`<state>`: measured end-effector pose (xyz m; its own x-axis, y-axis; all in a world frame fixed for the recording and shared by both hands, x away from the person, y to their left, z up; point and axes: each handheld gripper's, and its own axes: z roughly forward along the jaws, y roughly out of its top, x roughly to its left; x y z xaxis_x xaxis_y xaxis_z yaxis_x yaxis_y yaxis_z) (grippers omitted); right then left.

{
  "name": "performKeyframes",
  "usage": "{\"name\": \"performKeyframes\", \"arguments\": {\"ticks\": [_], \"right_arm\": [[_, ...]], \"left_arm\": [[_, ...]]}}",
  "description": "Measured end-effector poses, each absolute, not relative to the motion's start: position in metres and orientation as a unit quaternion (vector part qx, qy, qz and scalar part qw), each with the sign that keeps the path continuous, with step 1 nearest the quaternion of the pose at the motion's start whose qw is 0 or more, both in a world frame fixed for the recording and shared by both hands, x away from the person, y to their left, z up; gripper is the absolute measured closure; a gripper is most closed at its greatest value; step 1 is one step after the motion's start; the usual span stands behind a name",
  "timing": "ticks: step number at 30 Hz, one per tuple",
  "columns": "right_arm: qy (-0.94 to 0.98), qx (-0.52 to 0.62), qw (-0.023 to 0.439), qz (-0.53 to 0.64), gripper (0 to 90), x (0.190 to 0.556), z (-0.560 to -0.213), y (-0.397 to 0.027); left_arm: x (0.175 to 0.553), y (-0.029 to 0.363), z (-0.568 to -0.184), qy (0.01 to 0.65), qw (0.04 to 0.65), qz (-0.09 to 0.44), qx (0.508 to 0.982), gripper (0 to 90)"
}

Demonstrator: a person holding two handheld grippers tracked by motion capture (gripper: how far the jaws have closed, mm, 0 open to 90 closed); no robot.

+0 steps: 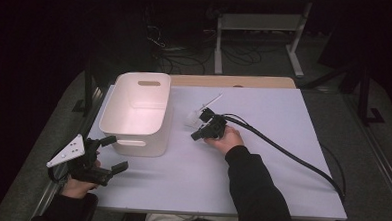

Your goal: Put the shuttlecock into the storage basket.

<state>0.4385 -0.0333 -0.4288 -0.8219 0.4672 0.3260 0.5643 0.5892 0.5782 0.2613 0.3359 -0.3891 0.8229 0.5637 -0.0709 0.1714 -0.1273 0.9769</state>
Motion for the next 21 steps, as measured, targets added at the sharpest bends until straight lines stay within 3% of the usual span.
{"name": "performKeyframes", "arguments": {"ticks": [21], "right_arm": [[-0.889,-0.302,0.031,-0.344,89.2,0.440,-0.413,-0.046]], "left_arm": [[0.260,0.336,-0.389,0.251,0.612,0.161,0.732,0.0]]}}
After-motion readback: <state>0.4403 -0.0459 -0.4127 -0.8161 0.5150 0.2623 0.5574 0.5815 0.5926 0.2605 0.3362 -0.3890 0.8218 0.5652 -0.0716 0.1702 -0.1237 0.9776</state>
